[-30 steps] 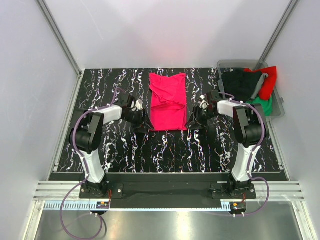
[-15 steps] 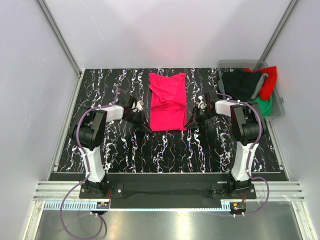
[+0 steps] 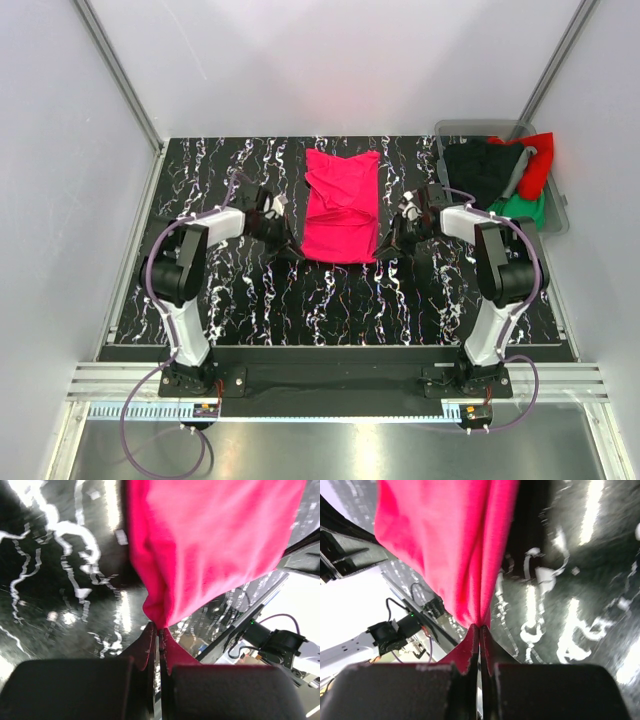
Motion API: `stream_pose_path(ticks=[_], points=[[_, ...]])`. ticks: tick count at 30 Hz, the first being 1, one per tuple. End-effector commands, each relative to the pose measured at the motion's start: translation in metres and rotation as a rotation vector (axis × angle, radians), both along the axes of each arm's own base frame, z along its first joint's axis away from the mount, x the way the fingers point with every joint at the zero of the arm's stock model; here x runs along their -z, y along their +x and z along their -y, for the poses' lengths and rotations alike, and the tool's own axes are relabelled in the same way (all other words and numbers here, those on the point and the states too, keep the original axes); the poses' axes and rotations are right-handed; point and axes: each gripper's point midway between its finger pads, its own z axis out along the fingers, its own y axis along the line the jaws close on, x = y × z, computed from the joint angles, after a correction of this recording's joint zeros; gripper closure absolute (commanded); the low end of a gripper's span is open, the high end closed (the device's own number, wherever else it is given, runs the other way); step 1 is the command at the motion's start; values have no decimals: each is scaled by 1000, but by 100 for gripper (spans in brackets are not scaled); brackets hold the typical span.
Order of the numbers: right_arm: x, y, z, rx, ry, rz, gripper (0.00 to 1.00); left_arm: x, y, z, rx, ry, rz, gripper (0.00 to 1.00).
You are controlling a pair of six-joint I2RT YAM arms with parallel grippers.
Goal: Fold and stack the t-shirts
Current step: Fold the tshirt
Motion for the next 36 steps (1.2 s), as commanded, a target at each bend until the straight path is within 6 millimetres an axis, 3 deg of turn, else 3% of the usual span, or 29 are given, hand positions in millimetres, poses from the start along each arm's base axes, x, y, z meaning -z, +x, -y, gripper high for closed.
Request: stream_pose_path(ticks=[1, 5, 8, 21, 26, 32, 36], points=[[-33, -2, 1, 8, 53, 52, 100, -57, 23, 6, 12, -55, 174, 100], [-48, -10, 5, 17, 63, 70, 100, -86, 24, 6, 8, -68, 244, 100], [-50, -17, 10, 26, 55, 71, 100, -93, 20, 2, 9, -52, 269, 100], [-90, -45, 18, 34, 81, 166, 100, -109, 2, -6, 14, -43, 317, 100], [-103, -44, 17, 27, 89, 208, 100, -113, -3, -4, 19, -47, 328, 100], [-113, -39, 17, 19, 91, 248, 100, -130, 13, 2, 36, -57, 394, 100], [-106, -35, 23, 48, 71, 253, 100, -140, 31, 13, 67, -71, 445, 100]])
